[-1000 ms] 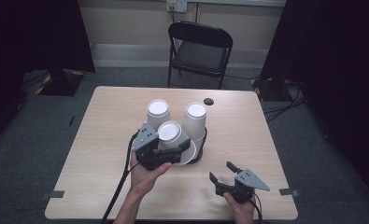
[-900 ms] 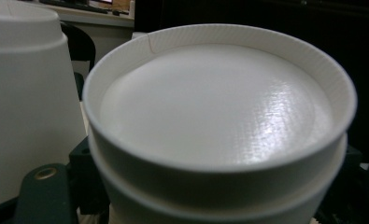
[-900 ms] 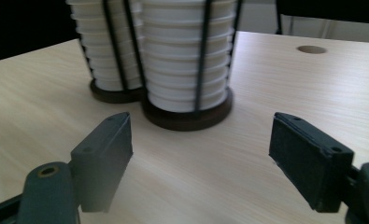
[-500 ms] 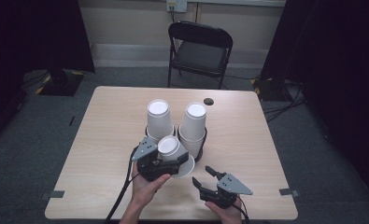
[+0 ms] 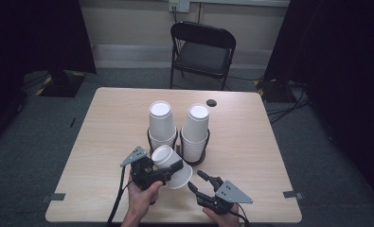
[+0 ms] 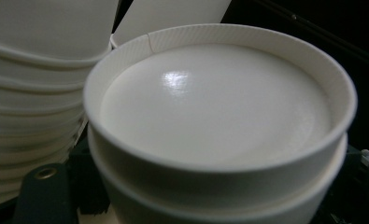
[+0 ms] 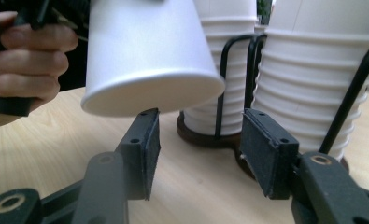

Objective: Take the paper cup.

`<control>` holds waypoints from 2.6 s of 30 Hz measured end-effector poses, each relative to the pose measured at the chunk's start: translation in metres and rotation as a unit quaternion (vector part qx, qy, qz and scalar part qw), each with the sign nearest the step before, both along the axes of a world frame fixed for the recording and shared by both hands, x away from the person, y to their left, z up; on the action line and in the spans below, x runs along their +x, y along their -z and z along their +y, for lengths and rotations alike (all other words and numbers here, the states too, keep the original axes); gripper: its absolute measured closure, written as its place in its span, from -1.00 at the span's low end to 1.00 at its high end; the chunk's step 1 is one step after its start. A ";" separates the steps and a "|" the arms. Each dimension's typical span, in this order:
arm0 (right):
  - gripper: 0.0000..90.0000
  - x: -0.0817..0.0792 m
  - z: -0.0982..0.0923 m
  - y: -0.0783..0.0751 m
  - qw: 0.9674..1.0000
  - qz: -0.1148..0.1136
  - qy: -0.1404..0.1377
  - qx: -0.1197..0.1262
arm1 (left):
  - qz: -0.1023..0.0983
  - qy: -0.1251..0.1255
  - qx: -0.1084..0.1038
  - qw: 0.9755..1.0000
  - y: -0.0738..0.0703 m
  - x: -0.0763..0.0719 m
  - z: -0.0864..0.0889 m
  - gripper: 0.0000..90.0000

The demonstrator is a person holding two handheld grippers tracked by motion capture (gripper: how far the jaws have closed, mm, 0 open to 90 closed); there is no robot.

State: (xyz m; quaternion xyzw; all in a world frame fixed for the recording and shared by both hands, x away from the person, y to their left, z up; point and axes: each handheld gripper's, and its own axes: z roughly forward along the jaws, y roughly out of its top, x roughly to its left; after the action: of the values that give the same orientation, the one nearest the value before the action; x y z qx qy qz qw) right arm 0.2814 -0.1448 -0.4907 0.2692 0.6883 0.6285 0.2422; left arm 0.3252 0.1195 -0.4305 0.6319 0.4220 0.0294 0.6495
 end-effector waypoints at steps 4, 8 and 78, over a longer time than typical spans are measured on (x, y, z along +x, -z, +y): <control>0.08 0.000 0.003 -0.003 1.000 -0.014 -0.019 0.001 | 0.016 0.011 -0.012 1.000 0.000 -0.001 0.000 -0.56; 0.10 0.001 0.006 -0.005 0.999 -0.029 -0.028 -0.002 | 0.022 0.024 -0.022 0.999 0.000 -0.002 0.000 -0.56; 0.91 0.025 -0.006 -0.021 1.000 -0.003 0.028 0.014 | -0.151 0.043 0.117 0.981 0.019 -0.019 0.013 -0.66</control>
State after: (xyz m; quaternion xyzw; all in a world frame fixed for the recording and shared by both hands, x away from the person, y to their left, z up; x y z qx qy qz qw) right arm 0.3068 -0.1509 -0.4702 0.2898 0.6713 0.6317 0.2575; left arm 0.3065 0.1329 -0.4495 0.7093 0.2851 0.1453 0.6280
